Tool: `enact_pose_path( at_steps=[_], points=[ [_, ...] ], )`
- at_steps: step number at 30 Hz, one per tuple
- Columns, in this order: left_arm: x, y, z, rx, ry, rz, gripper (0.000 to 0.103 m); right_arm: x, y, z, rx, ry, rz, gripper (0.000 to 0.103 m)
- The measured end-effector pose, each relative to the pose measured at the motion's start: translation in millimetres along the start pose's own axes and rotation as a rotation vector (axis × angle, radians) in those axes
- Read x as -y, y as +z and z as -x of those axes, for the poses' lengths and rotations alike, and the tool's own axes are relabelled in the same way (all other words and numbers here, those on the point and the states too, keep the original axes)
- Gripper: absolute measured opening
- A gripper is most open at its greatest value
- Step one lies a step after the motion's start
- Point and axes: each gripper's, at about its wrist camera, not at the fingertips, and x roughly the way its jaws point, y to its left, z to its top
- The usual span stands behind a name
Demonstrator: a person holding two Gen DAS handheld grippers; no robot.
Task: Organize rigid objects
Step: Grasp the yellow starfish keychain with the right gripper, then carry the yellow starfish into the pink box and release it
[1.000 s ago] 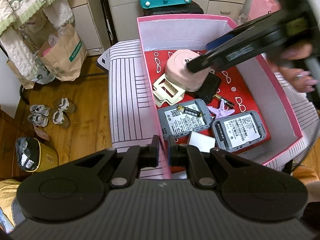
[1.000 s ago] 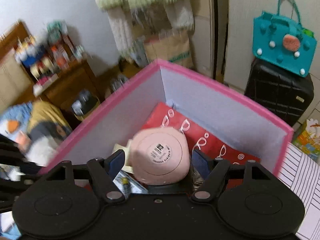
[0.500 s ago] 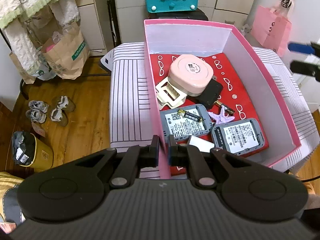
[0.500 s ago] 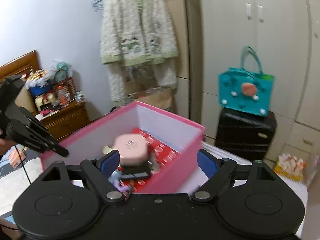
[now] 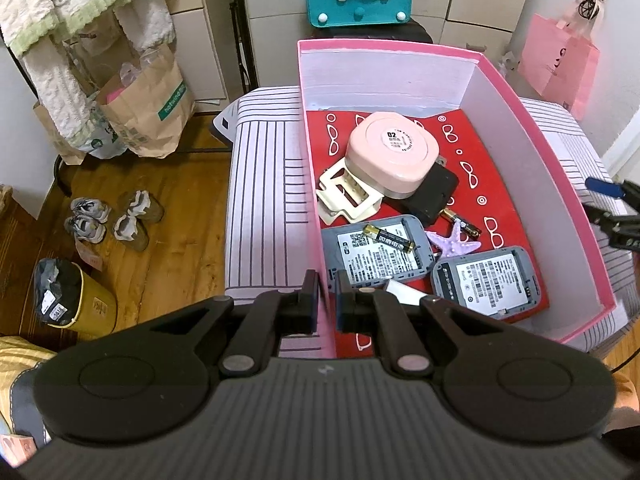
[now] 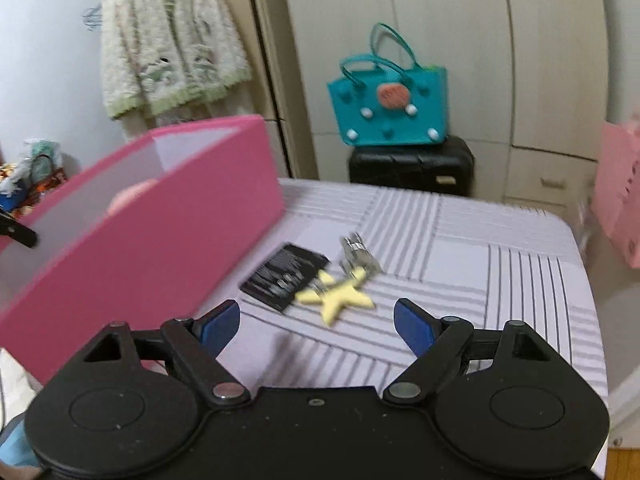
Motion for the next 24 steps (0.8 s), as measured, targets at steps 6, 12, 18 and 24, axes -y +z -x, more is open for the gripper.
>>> enact_pose_path(
  at_steps=[6,12,18,24],
  points=[
    [1,1,-3,-0.001,0.011,0.003,0.007,2,-1,-22,0.002,-0.035,0.039,0.084],
    [3,1,-2,-0.003,0.012,0.000,0.007,4,2,-41,-0.024,-0.082,0.022,0.068],
    [4,0,-3,-0.002,0.008,0.002,0.007,-7,0,-38,-0.028,-0.114,0.037,0.040],
    [3,0,-2,-0.001,0.009,0.003,0.007,-5,0,-33,-0.036,-0.121,0.009,0.040]
  ],
)
